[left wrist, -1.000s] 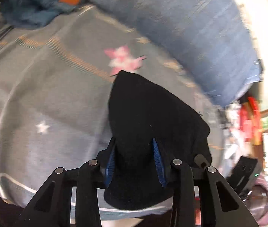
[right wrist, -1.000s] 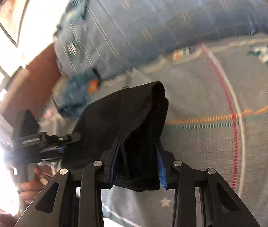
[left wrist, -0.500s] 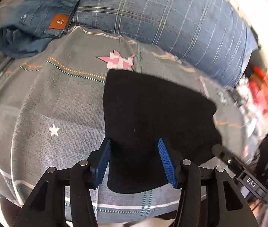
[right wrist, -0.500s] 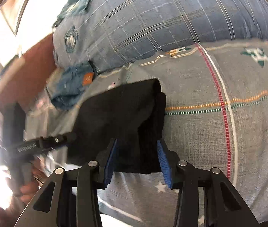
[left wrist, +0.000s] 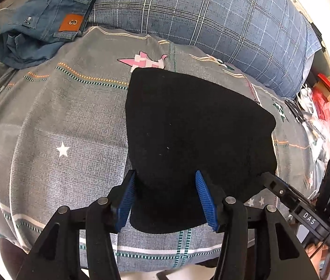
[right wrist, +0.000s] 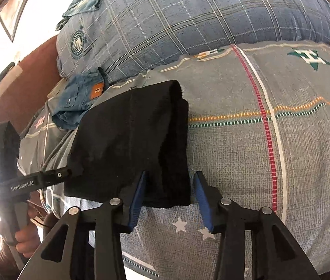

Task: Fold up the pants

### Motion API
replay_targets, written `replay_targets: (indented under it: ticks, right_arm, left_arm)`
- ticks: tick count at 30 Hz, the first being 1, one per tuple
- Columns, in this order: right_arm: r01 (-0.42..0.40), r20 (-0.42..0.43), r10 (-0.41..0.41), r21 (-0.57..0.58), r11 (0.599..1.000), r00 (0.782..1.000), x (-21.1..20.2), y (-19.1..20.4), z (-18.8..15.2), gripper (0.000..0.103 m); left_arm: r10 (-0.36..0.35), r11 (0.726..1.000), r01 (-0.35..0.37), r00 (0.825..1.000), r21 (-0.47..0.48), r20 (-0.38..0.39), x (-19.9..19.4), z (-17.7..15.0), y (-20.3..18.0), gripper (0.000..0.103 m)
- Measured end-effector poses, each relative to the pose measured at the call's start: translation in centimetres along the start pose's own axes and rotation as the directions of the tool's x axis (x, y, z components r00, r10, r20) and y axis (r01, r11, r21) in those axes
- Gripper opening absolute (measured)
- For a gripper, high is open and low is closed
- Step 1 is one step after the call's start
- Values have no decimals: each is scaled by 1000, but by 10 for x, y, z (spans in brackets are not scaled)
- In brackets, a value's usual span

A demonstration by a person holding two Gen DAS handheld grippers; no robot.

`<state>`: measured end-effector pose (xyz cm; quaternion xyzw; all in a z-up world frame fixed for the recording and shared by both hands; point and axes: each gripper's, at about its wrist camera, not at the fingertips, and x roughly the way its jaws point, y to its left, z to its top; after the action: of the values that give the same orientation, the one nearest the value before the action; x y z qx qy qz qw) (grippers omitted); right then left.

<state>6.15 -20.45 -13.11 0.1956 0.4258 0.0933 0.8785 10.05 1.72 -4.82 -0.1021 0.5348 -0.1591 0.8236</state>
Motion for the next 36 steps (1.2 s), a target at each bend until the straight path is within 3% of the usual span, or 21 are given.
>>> replay_targets:
  ticks: [3, 7, 8, 11, 15, 17, 19, 20, 21, 23, 25, 27, 29, 30, 32, 36]
  right_arm:
    - [-10, -11, 10, 28, 1000, 1000, -3, -3, 4, 44]
    - [-21, 47, 17, 83, 996, 999, -19, -12, 24, 45]
    - [-29, 53, 24, 105, 994, 998, -19, -15, 30, 45]
    - [-52, 58, 45, 124, 991, 997, -7, -13, 48, 45]
    - [-21, 35, 17, 103, 994, 999, 23, -4, 67, 45]
    - [-40, 28, 37, 93, 995, 999, 34, 1, 71, 34]
    - [-15, 60, 14, 25, 1000, 998, 34, 13, 75, 18]
    - [8, 67, -7, -23, 1000, 998, 34, 21, 76, 17]
    - [34, 69, -30, -53, 998, 997, 35, 25, 76, 17]
    - [75, 62, -70, -96, 993, 996, 40, 27, 76, 17]
    - [73, 61, -67, -101, 992, 996, 41, 26, 76, 15]
    - [43, 68, -37, -81, 996, 997, 36, 26, 80, 11]
    - [-2, 128, 11, -67, 998, 992, 19, 27, 87, 9]
    - [-5, 147, 15, -64, 998, 989, 15, 27, 90, 9]
    - [6, 142, 1, -48, 999, 990, 18, 22, 95, 8]
    - [49, 38, -48, -10, 999, 998, 53, 6, 86, 8]
  left_arm:
    - [-36, 999, 36, 999, -13, -17, -6, 3, 4, 51]
    - [-115, 990, 117, 993, -81, 35, -22, 23, 23, 56]
    - [-115, 989, 118, 993, -92, 40, -21, 31, 26, 62]
    - [-117, 987, 118, 993, -111, 16, -10, 53, 30, 62]
    - [-123, 984, 116, 992, -139, -42, 17, 74, 28, 64]
    - [-99, 985, 91, 994, -144, -49, 28, 80, 26, 76]
    - [-78, 985, 68, 995, -156, -59, 40, 83, 26, 81]
    - [-85, 983, 71, 993, -168, -76, 49, 84, 27, 85]
    - [-97, 978, 77, 991, -194, -97, 59, 85, 30, 95]
    - [-131, 966, 109, 988, -233, -81, 65, 87, 35, 100]
    - [-107, 973, 87, 990, -212, -87, 66, 90, 29, 98]
    - [-127, 977, 108, 987, -183, -95, 62, 95, 24, 80]
    - [-137, 977, 123, 988, -175, -73, 55, 100, 24, 74]
    - [-145, 975, 133, 988, -179, -56, 53, 102, 26, 66]
    - [-136, 974, 122, 989, -188, -59, 59, 103, 28, 61]
    - [-125, 974, 111, 990, -199, -62, 70, 94, 32, 60]
